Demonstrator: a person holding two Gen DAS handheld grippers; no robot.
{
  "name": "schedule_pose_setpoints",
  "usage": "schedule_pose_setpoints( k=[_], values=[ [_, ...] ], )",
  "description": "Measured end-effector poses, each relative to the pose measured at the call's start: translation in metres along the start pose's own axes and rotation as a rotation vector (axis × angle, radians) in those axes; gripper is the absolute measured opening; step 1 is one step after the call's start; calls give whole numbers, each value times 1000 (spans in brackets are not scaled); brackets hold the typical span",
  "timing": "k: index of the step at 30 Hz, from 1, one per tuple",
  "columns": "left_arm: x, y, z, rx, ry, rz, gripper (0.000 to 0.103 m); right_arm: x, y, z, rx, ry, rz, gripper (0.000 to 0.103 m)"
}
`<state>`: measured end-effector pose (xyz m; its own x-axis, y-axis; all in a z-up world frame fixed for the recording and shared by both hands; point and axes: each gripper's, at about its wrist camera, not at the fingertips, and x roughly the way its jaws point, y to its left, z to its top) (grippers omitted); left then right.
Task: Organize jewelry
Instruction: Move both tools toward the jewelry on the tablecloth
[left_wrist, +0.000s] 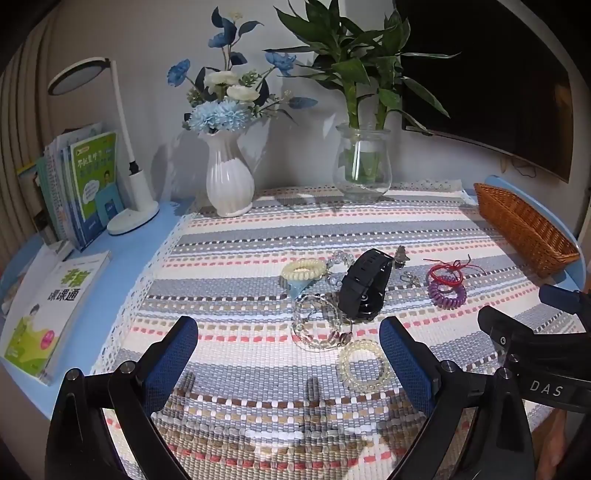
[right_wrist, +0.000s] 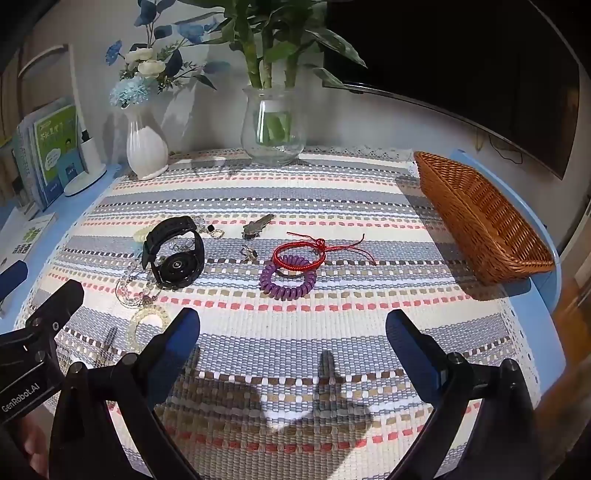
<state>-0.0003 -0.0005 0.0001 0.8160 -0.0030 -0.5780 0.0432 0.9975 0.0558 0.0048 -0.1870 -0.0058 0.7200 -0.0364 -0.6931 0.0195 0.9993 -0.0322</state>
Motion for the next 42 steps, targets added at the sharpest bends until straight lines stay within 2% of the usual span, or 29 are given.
schedule_pose_setpoints(
  k=[15, 22, 28, 38, 42],
  values=[
    [-4, 1, -3, -11, -11, -32, 98, 0, 0, -1, 7, 10, 8, 101],
    [-4, -1, -3, 18, -16, -29, 98, 1, 1, -1, 2, 13, 8, 101],
    [-2, 0, -2, -3, -21, -52, 98, 0, 3, -2, -2, 10, 7, 101],
    [6, 1, -3, -50, 29, -105, 98, 6, 0, -2, 7, 27, 12, 101],
    [8, -4, -2, -23, 27, -96, 89, 9, -1, -3, 8, 33, 13, 101]
  ],
)
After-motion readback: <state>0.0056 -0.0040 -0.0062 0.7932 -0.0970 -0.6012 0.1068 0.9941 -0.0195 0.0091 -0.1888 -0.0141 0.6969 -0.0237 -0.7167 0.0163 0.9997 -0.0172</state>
